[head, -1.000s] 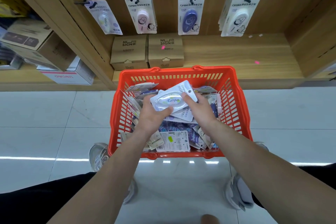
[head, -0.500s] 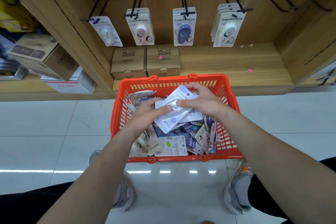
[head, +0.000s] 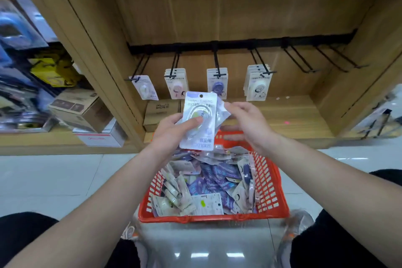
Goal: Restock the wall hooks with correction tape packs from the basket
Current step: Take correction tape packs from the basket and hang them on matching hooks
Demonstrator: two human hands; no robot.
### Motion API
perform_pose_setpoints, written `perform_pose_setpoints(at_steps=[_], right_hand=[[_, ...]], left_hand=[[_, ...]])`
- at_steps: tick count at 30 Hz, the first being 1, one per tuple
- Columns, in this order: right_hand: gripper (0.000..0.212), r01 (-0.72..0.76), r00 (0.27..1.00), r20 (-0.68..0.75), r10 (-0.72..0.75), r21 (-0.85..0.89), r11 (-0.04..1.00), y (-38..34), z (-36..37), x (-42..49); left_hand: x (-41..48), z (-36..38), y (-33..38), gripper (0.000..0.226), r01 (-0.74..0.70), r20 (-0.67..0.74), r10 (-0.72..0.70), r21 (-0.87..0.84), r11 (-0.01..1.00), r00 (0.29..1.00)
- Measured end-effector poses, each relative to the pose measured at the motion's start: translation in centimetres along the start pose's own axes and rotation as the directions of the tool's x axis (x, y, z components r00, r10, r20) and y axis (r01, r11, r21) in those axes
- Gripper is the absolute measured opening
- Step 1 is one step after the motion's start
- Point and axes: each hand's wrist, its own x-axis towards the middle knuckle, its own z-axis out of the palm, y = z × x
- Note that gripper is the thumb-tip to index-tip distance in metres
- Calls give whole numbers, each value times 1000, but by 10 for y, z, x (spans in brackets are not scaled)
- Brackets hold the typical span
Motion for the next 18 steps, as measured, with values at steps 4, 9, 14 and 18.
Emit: perform_pose_setpoints(at_steps=[4, 9, 14, 18], right_hand=[[18, 53, 986, 162, -39, -79, 995, -13, 5, -23], [23, 86, 983, 159, -89, 25, 996, -15, 12, -25], [22, 76, 994, 66, -86, 143, 987, -12, 22, -21], [23, 27, 992, 117, -40, 112, 993, -8, 16, -15]], left_hand=[[-11, 2, 7, 56, -25, -33, 25, 23, 999, 999], [-13, 2, 16, 82, -28, -39, 31, 69, 997, 999], [-6, 8, 13, 63, -114, -19, 114, 23, 993, 993], [3, 22, 4, 56, -173, -8, 174, 29, 984, 985]])
